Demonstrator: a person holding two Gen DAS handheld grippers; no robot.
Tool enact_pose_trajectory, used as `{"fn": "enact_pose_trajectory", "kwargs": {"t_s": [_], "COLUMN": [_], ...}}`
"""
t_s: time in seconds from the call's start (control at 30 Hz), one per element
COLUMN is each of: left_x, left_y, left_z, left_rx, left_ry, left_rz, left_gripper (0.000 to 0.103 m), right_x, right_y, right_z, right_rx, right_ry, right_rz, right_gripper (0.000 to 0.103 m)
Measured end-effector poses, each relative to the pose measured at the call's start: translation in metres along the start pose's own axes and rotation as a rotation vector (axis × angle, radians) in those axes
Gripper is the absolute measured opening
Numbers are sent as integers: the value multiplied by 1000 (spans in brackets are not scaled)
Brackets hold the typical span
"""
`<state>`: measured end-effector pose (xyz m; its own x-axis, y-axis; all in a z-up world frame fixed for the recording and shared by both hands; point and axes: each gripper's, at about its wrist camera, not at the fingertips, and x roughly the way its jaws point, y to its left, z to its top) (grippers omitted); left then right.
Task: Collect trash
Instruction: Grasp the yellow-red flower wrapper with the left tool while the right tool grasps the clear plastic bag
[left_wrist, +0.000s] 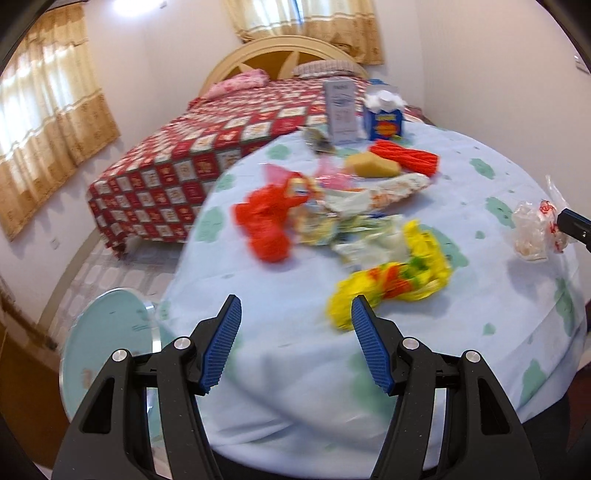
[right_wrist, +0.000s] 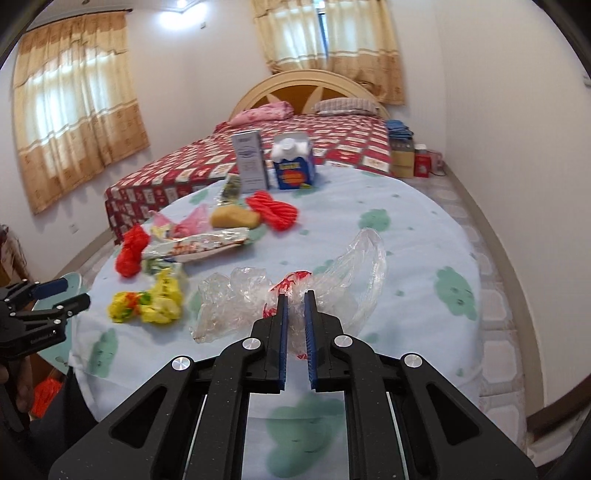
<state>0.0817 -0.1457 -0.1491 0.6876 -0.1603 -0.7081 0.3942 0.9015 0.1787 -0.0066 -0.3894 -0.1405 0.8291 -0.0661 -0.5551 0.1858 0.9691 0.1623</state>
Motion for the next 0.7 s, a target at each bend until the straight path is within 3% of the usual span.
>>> {"fn": "enact_pose_trajectory", "kwargs": {"t_s": [0.17, 0.2, 0.23, 0.33, 0.5, 0.63, 0.7], "left_x": [24, 29, 32, 33, 6, -18, -29], "left_y": [-20, -21, -22, -20, -9, 8, 21], "left_z": [1, 1, 0, 0, 1, -1, -6], "left_rx": [22, 18, 16, 22, 58, 65, 73], "left_ry": [58, 73, 82, 86, 5, -25, -35], "left_rz": [-52, -60, -71, -88, -53, -50, -14], "left_gripper": [61, 55, 36, 17, 16, 16, 16], "right_x": [1, 1, 1, -1, -3, -2, -1], "right_y": [-5, -3, -1, 3, 16, 30, 36], "right_z": [-1, -1, -2, -2, 1, 5, 7], "right_rx": [6, 4, -1, -7, -26, -42, -49], "right_ry": [-4, -5, -6, -10, -24, -31, -33], "right_rz": [12, 13, 17, 23, 39, 54, 62], "right_gripper": [9, 9, 9, 9, 9, 9, 9]}}
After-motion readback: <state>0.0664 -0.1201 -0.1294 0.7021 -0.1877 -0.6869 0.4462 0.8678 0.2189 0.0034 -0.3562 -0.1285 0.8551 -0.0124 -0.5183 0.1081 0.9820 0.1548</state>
